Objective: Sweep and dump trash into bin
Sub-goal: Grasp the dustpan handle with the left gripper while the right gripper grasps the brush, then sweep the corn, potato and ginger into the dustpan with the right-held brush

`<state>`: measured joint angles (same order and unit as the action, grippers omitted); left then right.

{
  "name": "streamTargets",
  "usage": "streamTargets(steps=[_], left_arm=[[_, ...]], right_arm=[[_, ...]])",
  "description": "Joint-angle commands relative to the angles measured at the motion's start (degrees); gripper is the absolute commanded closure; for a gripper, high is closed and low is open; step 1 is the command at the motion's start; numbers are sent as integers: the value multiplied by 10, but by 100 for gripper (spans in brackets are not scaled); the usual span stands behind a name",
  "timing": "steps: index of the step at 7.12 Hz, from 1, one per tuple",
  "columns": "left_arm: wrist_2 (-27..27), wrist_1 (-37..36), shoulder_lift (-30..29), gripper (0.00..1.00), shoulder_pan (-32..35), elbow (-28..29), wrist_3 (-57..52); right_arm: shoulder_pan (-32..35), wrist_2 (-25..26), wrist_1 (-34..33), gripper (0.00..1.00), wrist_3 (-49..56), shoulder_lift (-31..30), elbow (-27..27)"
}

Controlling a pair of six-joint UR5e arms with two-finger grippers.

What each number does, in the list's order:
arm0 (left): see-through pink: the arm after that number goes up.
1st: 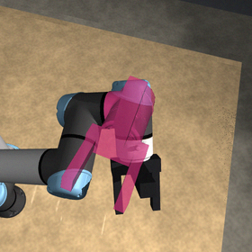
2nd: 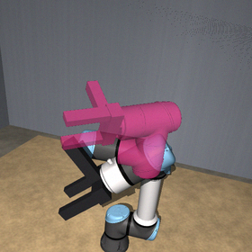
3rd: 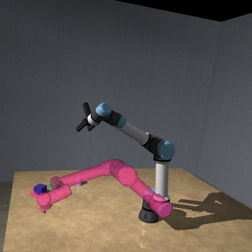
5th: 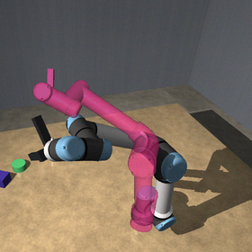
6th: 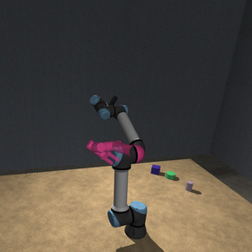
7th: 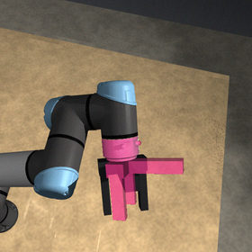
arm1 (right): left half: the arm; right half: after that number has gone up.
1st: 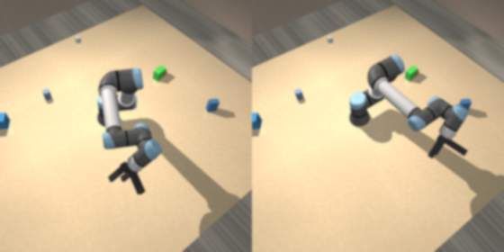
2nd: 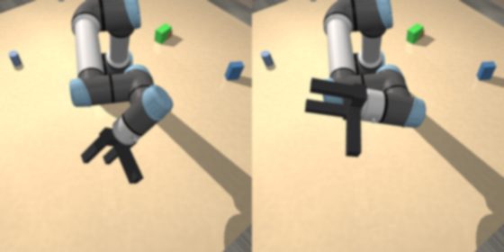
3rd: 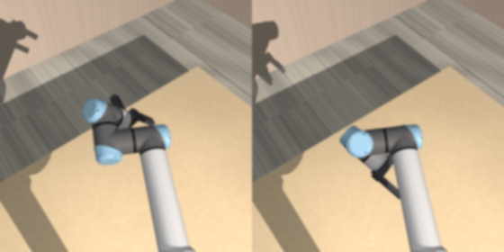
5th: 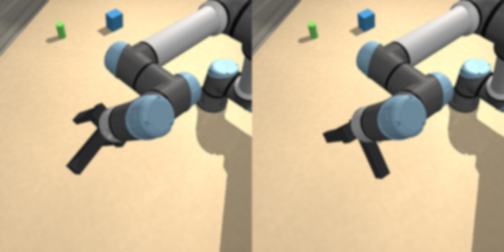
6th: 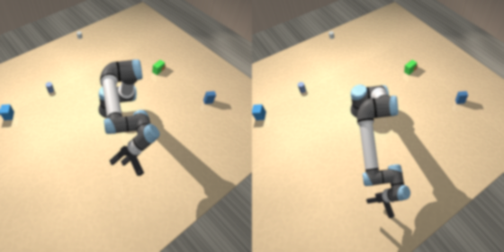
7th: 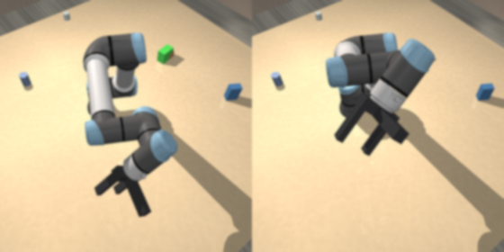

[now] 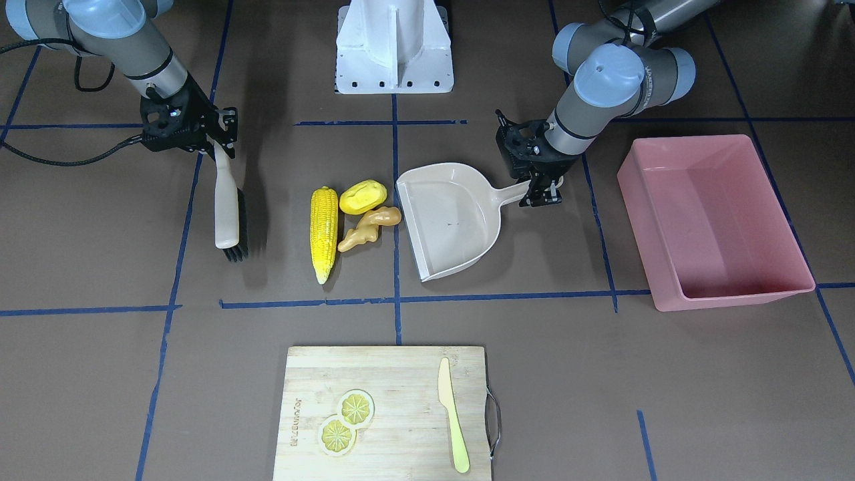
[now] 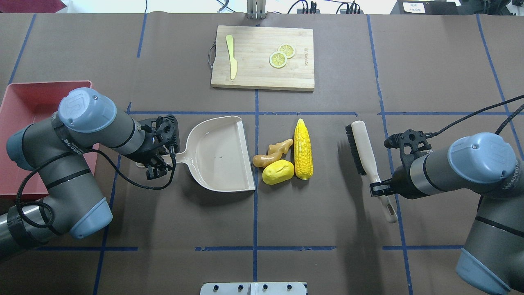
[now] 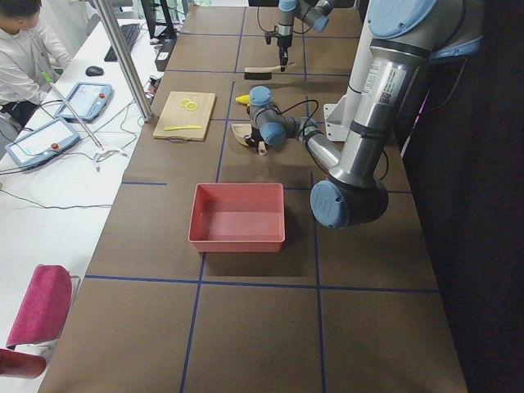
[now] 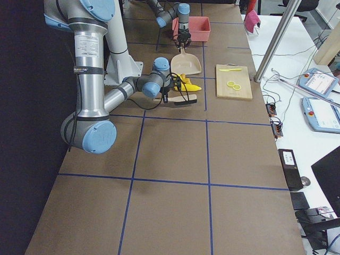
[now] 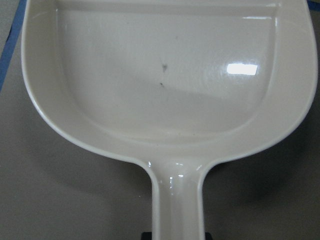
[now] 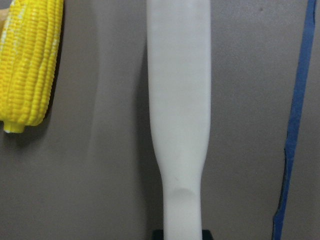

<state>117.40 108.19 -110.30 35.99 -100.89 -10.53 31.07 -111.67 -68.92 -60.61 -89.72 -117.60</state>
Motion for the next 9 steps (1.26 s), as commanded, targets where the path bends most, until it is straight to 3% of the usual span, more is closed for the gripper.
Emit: streamTargets(steps=[1,3,5,9], left_arm=[[-1,-11,-4,100,-2,0,0],[-1,-11,-8,99,-2,-6,-14],[-34,-33,-10,99,-4,-24,-59],[-38,-68,-29,99,-11,-21,-59]], right_arm=[[-8,0,-8,99,0,11,3],[-19,0,-35,99,0,37,10],[-19,-5,-78,99,-2,66,11],[-27,-6,-79,99,-51,95,31]])
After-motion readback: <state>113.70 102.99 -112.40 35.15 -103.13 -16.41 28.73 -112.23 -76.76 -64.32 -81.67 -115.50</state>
